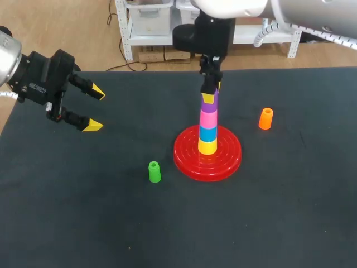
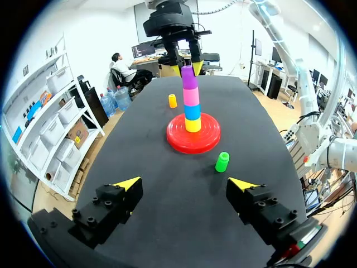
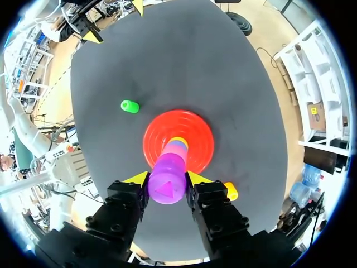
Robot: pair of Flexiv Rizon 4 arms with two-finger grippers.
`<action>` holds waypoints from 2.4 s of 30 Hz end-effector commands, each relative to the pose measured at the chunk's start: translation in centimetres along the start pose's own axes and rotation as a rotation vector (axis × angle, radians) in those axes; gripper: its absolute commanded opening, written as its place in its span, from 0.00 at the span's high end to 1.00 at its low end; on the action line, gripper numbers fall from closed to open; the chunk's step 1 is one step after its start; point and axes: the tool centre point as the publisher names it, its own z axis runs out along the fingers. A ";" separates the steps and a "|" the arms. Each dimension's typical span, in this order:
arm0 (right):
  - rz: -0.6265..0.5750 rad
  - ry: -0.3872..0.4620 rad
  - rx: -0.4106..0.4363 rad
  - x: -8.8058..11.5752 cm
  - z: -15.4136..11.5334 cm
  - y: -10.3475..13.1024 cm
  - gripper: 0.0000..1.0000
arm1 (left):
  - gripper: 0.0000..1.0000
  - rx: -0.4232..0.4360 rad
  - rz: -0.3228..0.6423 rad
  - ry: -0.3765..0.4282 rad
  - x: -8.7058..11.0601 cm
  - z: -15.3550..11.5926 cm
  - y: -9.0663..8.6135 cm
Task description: Pick up and stack the cylinders on the red base in this order: pink,purple,orange,green
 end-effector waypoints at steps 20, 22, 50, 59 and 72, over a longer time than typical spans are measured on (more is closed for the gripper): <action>0.009 -0.034 -0.022 0.2 2.1 -0.3 1.00 | 0.00 -0.002 0.002 -0.004 0.1 0.0 0.0; 0.010 -0.035 -0.025 0.2 2.1 -0.4 1.00 | 0.00 -0.002 0.002 -0.004 0.1 0.0 0.0; 0.097 -0.146 0.081 2.2 -1.1 -0.6 0.00 | 0.00 -0.002 0.002 -0.004 0.1 0.0 0.0; 0.212 -0.223 0.149 5.4 -3.6 -2.3 0.00 | 0.00 -0.002 0.002 -0.004 0.1 0.0 0.0; 0.423 -0.198 0.130 7.6 -2.7 -10.4 0.00 | 0.00 -0.002 0.002 -0.004 0.1 0.0 0.0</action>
